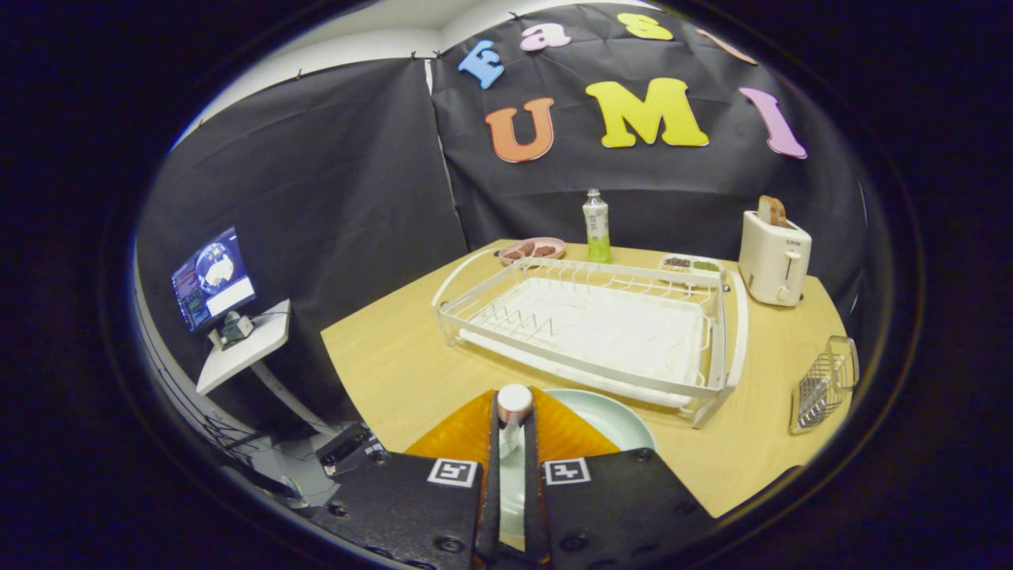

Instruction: Take the plate from the dish rack, then take the spoon from the basket and place it into the plate.

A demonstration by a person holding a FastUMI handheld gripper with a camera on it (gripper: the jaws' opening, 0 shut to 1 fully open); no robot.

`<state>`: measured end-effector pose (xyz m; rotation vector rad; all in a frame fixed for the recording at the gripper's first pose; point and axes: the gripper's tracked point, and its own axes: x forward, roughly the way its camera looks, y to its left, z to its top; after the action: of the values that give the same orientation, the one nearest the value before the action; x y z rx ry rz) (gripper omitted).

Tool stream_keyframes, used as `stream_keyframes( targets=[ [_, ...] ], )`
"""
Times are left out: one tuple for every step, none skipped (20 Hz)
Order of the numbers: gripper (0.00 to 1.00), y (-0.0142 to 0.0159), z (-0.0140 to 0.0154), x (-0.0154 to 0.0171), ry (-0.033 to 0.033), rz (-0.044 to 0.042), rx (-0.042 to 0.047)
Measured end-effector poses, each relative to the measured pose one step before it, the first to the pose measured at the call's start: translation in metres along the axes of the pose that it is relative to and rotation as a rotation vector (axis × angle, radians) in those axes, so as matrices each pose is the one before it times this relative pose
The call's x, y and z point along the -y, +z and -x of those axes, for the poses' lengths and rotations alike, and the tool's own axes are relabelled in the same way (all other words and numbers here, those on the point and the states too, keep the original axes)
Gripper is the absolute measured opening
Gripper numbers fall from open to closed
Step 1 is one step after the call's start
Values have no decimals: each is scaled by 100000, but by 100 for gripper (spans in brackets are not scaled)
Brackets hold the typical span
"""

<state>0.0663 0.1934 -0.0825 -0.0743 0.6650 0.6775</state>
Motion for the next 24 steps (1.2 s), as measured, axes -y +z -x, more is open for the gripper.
stream_keyframes(
  targets=[
    [19, -104, -124, 157, -446, 552, 297],
    [20, -14, 3, 227, -1404, 442, 709],
    [21, -32, 116, 412, -1446, 732, 564],
    [25, 47, 54, 351, -1116, 502, 559],
    [28, -1, -13, 367, -1361, 3, 759],
    [34, 187, 184, 397, -993, -618, 1332],
    [41, 202, 116, 256, -1093, -677, 1469],
    [47, 236, 119, 465, -1186, -563, 1306],
    [53, 238, 90, 234, -858, -691, 1594],
    [60, 352, 88, 309, -1099, -750, 1744],
    [64, 154, 112, 265, -1158, -689, 1841],
    [68, 270, 105, 357, -1967, -768, 1996],
    [74, 238, 231, 437, -2720, -438, 2417],
    [80, 172, 226, 390, -3192, -499, 2395],
    [83, 11, 226, 479, -3496, -650, 2174],
    [87, 12, 204, 318, -2998, -623, 1370],
    [91, -111, 158, 200, -2524, -826, 711],
    [95, -49, 301, 148, -1846, -713, 290],
    [95, -7, 473, 252, -2407, -824, 1033],
    [95, 376, 517, 405, -2490, -457, 2167],
    [95, 449, 666, 417, -3328, 34, 2914],
    [96, 412, 658, 629, -3748, 126, 2997],
    [96, 252, 619, 380, -2749, -264, 2851],
    [96, 83, 630, 170, -2204, -214, 1617]
  ],
)
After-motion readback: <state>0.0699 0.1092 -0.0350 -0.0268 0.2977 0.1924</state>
